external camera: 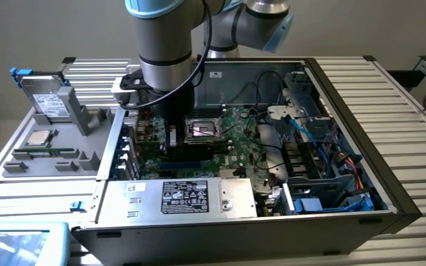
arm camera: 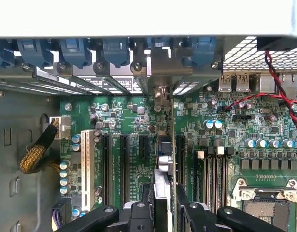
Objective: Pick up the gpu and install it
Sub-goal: 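Insert the gpu into the slot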
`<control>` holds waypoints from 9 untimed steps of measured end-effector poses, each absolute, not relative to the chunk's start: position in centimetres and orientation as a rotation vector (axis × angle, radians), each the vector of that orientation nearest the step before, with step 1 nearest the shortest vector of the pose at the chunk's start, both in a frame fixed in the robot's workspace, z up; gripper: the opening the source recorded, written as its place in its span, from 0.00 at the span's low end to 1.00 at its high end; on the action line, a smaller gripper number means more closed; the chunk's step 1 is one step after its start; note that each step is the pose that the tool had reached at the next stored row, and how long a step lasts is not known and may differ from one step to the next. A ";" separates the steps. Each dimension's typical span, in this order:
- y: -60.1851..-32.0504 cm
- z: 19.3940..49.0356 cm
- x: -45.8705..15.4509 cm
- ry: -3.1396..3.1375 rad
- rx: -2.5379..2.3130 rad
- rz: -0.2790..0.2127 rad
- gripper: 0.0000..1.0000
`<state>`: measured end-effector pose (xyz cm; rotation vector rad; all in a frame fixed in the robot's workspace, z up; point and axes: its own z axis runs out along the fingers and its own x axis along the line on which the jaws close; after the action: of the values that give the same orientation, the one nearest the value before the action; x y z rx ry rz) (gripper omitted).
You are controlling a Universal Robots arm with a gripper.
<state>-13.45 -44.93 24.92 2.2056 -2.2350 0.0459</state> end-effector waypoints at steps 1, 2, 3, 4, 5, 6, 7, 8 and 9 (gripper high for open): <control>-44.9 24.9 -13.4 -2.235 2.206 0.046 0.29; -44.9 24.9 -13.4 -2.235 2.206 0.046 0.29; -44.9 24.9 -13.4 -2.235 2.205 0.047 0.29; -44.9 24.9 -13.4 -2.234 2.205 0.048 0.29; -44.9 24.9 -13.4 -2.234 2.205 0.049 0.29; -44.9 24.9 -13.4 -2.233 2.204 0.051 0.29; -44.9 24.9 -13.4 -2.231 2.202 0.055 0.29; -44.9 24.8 -13.4 -2.230 2.201 0.057 0.29; -44.9 24.8 -13.4 -2.229 2.200 0.059 0.29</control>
<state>-13.44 -44.94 24.77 2.1997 -2.2290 0.0590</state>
